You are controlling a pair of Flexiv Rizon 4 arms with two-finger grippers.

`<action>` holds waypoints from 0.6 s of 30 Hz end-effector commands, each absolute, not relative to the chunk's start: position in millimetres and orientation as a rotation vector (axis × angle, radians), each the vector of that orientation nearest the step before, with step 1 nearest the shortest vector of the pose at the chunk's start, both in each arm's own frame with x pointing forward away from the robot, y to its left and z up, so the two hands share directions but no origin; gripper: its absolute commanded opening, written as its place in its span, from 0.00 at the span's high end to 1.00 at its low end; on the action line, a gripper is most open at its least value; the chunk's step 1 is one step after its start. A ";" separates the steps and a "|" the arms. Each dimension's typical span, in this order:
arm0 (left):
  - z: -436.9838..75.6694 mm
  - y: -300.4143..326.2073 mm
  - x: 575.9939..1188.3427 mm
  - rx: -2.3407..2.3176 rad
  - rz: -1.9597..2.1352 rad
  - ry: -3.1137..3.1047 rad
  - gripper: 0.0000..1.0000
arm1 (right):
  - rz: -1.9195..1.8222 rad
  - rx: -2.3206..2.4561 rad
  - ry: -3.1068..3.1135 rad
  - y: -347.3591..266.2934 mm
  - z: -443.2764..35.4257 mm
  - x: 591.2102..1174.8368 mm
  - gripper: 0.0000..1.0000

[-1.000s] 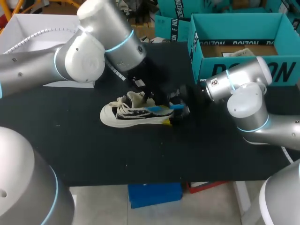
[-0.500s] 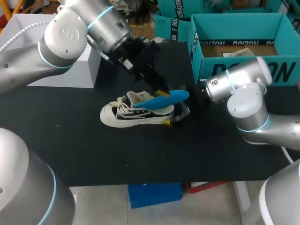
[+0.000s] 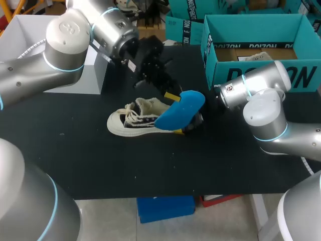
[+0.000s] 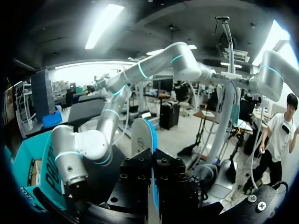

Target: Take the shoe out of the shoebox, open the shoe tongue, remove and reinsert the insole, then place the shoe into the shoebox

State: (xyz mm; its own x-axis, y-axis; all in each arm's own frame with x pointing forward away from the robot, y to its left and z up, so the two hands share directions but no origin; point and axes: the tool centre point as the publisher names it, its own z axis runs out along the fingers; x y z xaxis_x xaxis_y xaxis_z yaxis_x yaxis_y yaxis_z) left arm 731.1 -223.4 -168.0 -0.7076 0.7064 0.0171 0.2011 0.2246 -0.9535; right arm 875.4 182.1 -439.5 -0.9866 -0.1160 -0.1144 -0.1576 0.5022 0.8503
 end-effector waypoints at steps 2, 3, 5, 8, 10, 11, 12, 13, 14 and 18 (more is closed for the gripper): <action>-168.6 -225.7 727.1 -0.830 1.534 -1.992 1.00 | 1.524 -0.243 2.688 183.0 -443.9 876.1 1.00; -167.9 -225.9 725.8 -0.831 1.533 -1.978 1.00 | 1.524 -0.243 2.688 183.0 -443.9 876.1 1.00; -167.4 -225.3 723.7 -0.814 1.490 -1.999 1.00 | 1.524 -0.243 2.688 183.0 -443.9 876.1 1.00; -167.7 -225.1 721.6 -0.814 1.439 -2.028 1.00 | 1.524 -0.243 2.688 183.0 -443.9 876.1 1.00; -167.7 -225.1 721.6 -0.814 1.439 -2.028 1.00 | 1.524 -0.243 2.688 183.0 -443.9 876.1 1.00; -167.7 -225.1 721.6 -0.814 1.439 -2.028 1.00 | 1.524 -0.243 2.688 183.0 -443.9 876.1 1.00; -167.7 -225.1 721.6 -0.814 1.439 -2.028 1.00 | 1.524 -0.243 2.688 183.0 -443.9 876.1 1.00; -167.7 -225.1 721.6 -0.814 1.439 -2.028 1.00 | 1.524 -0.243 2.688 183.0 -443.9 876.1 1.00; -167.7 -225.1 721.6 -0.814 1.439 -2.028 1.00 | 1.524 -0.243 2.688 183.0 -443.9 876.1 1.00; -167.7 -225.1 721.6 -0.814 1.439 -2.028 1.00 | 1.524 -0.243 2.688 183.0 -443.9 876.1 1.00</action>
State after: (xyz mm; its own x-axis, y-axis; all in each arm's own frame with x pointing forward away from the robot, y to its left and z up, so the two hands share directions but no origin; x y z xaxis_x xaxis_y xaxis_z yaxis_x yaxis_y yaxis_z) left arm 722.3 -224.3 -166.6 -0.6830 0.7269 0.0716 0.1730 0.2562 -0.9510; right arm 875.4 182.1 -439.5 -0.9866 -0.1160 -0.1143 -0.1576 0.5022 0.8503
